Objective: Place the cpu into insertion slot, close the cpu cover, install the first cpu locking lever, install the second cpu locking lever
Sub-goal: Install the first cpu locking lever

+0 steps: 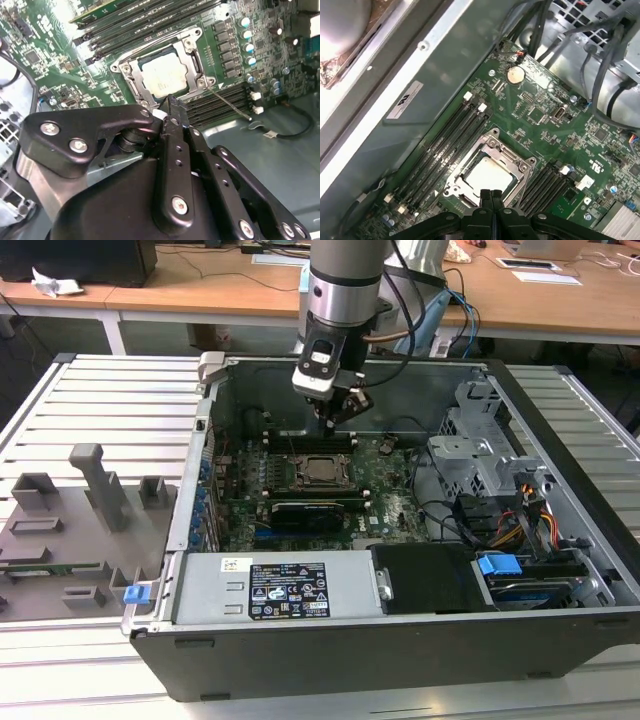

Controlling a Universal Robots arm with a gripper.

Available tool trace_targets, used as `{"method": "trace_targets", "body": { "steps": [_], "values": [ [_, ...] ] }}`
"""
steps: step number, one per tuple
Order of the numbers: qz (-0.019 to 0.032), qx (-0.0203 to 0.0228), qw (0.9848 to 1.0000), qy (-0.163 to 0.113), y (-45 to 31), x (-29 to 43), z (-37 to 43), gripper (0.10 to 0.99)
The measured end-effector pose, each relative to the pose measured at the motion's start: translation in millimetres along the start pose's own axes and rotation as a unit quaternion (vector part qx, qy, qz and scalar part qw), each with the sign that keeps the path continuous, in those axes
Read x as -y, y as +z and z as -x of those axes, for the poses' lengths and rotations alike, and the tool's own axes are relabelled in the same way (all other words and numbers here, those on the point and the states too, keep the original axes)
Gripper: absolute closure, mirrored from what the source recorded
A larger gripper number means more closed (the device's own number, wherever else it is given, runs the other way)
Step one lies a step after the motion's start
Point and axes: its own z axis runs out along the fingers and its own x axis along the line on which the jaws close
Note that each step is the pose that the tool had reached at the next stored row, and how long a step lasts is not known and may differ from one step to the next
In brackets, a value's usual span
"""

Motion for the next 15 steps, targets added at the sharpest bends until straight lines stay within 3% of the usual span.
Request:
{"method": "trace_targets", "body": {
  "steps": [3, 6, 10, 13, 15],
  "values": [
    [-0.0005, -0.0002, 0.9997, -0.023, 0.1, 0.0, 0.0, 0.98],
    [-0.0014, -0.0005, 0.9984, -0.057, 0.3, 0.0, 0.0, 0.98],
    [-0.0026, -0.001, 0.9943, -0.107, 0.5, 0.0, 0.0, 0.98],
    [-0.0035, -0.0013, 0.9894, -0.145, 0.6, 0.0, 0.0, 0.98],
    [-0.0039, -0.0014, 0.9874, -0.158, 0.6, 0.0, 0.0, 0.98]
  ]
}}
